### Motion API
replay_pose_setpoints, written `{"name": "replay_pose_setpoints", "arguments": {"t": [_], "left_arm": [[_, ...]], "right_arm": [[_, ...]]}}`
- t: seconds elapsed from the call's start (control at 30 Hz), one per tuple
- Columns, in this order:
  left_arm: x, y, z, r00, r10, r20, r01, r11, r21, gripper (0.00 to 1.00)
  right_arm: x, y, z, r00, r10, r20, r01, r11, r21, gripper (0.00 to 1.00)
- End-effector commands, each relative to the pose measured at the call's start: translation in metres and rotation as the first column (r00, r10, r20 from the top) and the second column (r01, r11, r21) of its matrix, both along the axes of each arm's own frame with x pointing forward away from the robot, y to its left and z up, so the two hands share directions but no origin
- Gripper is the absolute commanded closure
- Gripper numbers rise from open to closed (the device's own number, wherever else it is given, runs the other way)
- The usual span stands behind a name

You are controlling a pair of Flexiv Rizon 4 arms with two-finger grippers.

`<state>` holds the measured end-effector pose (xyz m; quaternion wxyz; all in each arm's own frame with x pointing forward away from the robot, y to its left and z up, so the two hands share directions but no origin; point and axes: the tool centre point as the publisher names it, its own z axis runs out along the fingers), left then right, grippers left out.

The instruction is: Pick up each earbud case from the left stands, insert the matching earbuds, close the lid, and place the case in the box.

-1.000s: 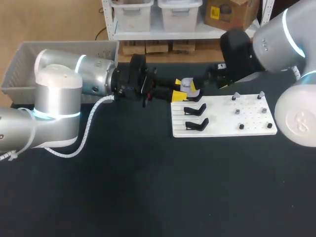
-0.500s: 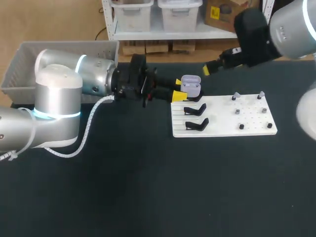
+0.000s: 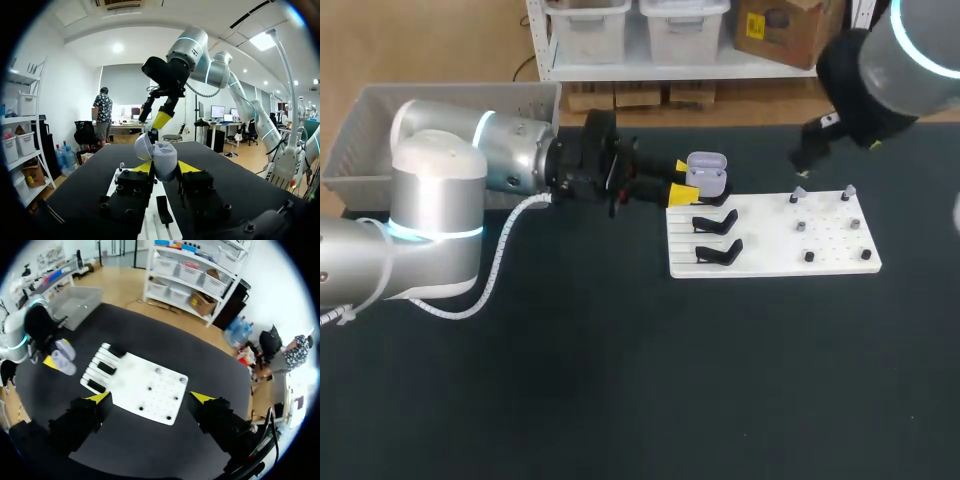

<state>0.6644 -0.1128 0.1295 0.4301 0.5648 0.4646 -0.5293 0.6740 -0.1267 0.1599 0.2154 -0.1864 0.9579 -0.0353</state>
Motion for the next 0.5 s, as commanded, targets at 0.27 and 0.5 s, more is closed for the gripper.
{"name": "replay_pose_setpoints", "arguments": {"t": [0.27,0.5], "left_arm": [[0.0,0.0,-0.001,1.0,0.002,0.002,-0.002,1.0,-0.002,1.0],[0.0,0.0,-0.001,1.0,0.002,0.002,-0.002,1.0,-0.002,1.0]], "right_arm": [[0.032,-0.021,-0.034,0.993,-0.074,-0.094,0.06,0.987,-0.149,0.0],[0.033,-0.027,-0.05,0.983,-0.101,-0.15,0.082,0.988,-0.131,0.0]]}}
